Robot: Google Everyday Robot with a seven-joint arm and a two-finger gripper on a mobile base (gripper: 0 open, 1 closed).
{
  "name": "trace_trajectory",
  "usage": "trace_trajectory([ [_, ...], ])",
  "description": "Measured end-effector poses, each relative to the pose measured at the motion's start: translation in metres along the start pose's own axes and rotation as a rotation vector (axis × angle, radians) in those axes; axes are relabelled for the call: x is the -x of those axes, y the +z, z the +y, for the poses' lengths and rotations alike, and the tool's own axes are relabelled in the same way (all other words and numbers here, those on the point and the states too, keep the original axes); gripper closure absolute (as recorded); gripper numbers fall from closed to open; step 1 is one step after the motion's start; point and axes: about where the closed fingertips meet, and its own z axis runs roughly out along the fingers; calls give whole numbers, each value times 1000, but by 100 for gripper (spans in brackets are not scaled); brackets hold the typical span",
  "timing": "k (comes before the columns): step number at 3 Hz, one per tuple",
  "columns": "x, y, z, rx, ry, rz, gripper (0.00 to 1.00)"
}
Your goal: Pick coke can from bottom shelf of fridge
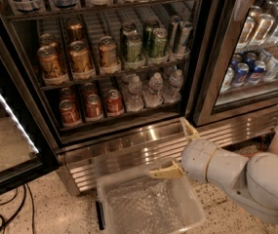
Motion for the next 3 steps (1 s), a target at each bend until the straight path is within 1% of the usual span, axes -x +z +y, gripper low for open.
trace_trajectory([
  [1, -14, 26, 20, -56, -8, -73, 0],
  [2, 6, 72, 51, -17, -46, -177, 0],
  [3, 21, 118, 81, 62, -74, -244, 0],
])
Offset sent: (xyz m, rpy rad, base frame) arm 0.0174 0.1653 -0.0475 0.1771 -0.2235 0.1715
